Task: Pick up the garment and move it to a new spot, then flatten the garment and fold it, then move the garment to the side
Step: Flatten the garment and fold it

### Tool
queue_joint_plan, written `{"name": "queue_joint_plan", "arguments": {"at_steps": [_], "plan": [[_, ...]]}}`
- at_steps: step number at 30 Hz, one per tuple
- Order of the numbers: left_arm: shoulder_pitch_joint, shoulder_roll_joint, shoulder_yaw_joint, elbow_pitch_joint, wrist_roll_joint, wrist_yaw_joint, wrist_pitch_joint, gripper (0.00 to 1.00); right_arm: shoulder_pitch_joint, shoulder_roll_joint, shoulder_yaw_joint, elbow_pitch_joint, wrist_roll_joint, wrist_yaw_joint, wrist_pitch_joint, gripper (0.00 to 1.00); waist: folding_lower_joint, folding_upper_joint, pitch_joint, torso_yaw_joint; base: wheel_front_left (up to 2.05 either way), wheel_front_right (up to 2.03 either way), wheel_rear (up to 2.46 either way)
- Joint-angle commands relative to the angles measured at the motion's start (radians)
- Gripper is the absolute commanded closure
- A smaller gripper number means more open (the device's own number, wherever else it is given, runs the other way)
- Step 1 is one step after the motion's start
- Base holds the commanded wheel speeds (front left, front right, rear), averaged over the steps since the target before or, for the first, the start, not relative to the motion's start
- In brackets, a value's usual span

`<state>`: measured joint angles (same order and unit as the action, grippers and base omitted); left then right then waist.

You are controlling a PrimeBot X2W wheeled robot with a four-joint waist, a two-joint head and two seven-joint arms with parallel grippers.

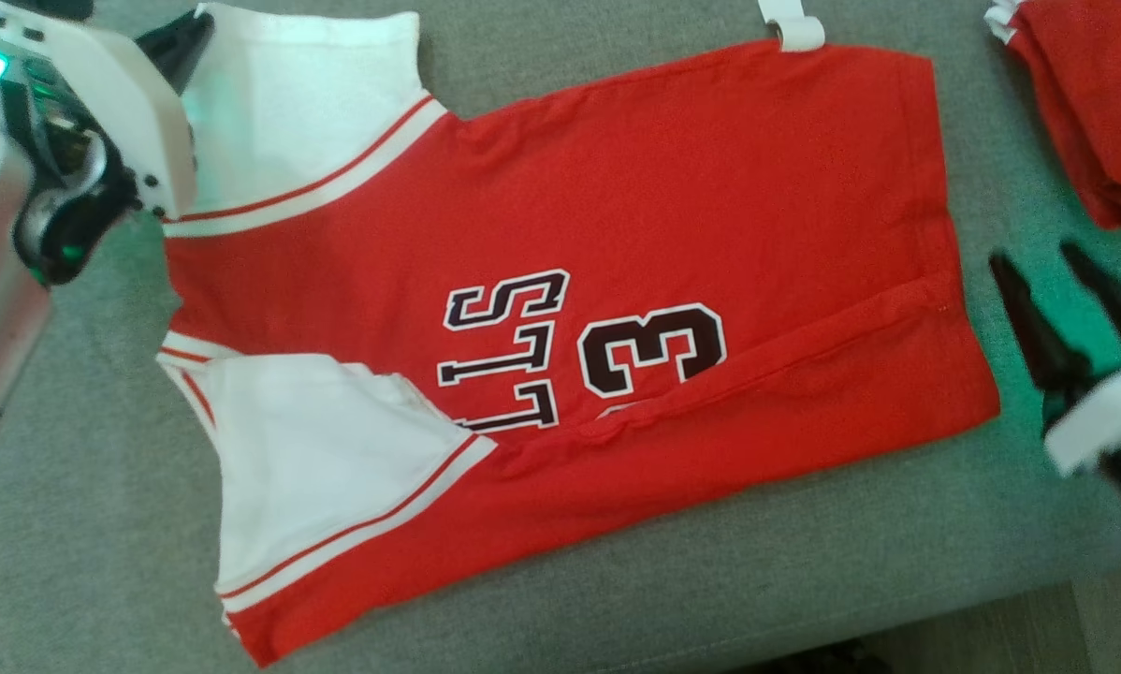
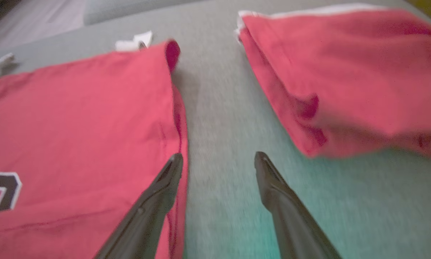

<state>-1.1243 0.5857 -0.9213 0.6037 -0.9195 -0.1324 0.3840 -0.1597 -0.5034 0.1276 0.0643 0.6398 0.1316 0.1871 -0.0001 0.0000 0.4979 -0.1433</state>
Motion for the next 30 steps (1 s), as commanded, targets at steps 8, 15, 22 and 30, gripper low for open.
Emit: {"name": "queue_joint_plan", "arguments": {"at_steps": [8, 15, 22, 30], "plan": [[-0.086, 0.061, -0.077, -0.109, -0.039, 0.002, -0.043, 1.0, -0.346, -0.033, 0.071, 0.149, -0.036, -0.001, 0.165, 0.0, 0.0001, 0.0, -0.047, 0.058, 0.0, 0.0, 0.0], [-0.105, 0.074, -0.143, -0.161, -0.054, 0.002, -0.062, 1.0, -0.547, 0.016, 0.14, 0.389, -0.08, -0.001, 0.218, 0.0, 0.0001, 0.0, -0.038, 0.104, 0.0, 0.0, 0.0], [-0.119, 0.08, -0.19, -0.17, -0.072, 0.002, -0.083, 1.0, -0.6, 0.031, 0.232, 0.496, -0.023, -0.001, 0.241, 0.0, 0.0001, 0.0, -0.038, 0.128, 0.0, 0.0, 0.0], [-0.133, 0.089, -0.232, -0.156, -0.089, 0.002, -0.126, 1.0, -0.608, -0.011, 0.378, 0.492, 0.048, -0.001, 0.171, 1.0, 0.0001, 0.0, -0.044, 0.133, 0.0, 0.0, 0.0]]}}
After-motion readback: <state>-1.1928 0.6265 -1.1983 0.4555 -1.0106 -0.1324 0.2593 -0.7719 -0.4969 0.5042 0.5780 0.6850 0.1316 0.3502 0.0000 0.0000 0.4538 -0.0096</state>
